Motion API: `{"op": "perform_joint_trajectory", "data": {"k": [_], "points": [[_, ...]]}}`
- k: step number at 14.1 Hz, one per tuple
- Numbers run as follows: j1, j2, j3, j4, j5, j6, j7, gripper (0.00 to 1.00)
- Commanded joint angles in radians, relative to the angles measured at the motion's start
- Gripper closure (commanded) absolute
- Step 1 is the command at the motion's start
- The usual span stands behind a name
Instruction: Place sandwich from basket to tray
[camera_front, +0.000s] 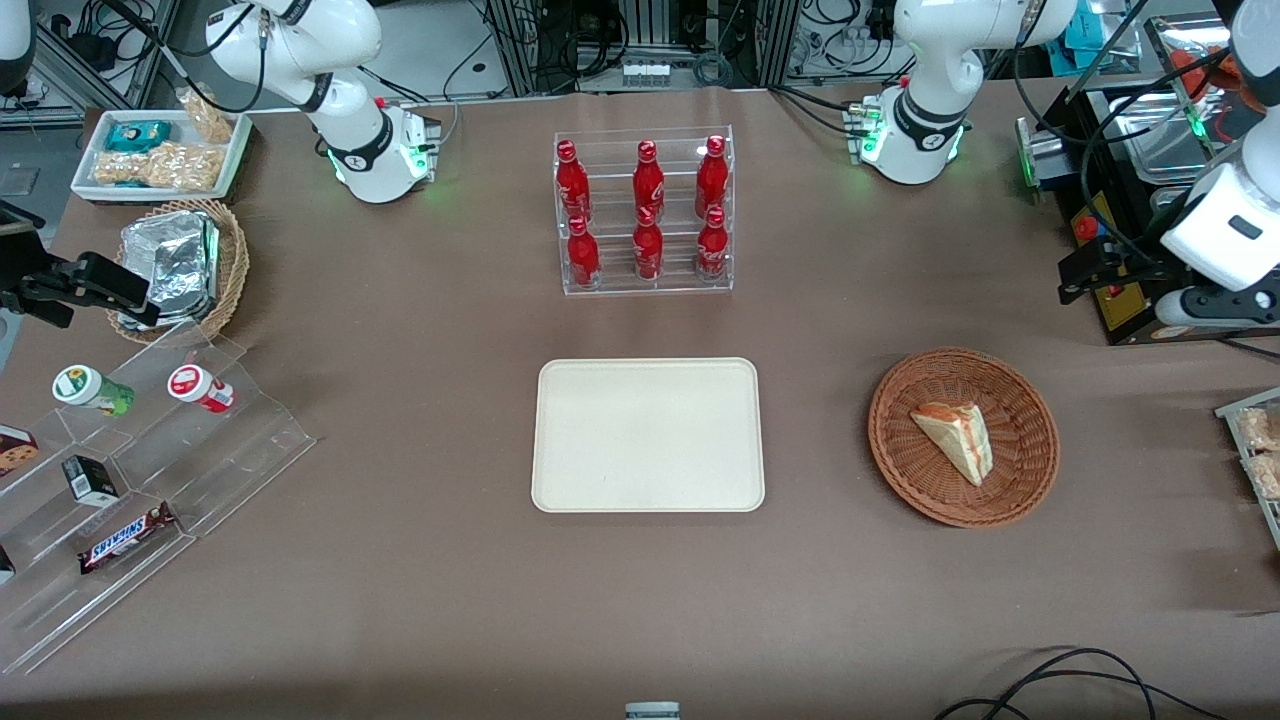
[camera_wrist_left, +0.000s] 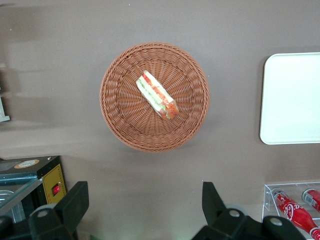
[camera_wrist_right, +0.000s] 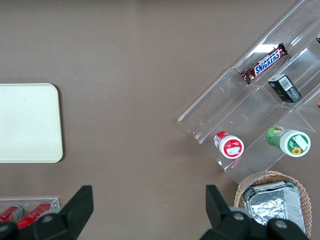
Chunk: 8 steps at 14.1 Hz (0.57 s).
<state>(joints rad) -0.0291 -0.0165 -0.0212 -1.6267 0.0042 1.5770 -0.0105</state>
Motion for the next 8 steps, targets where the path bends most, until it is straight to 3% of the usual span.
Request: {"op": "perform_joint_trajectory", "data": {"k": [1,8], "points": [[-0.022,0.001,0.017,0.01,0.002,-0.003,0.009,0.0],[-0.014,0.004,0.014,-0.001,0.003,-0.038,0.004,0.0]]}}
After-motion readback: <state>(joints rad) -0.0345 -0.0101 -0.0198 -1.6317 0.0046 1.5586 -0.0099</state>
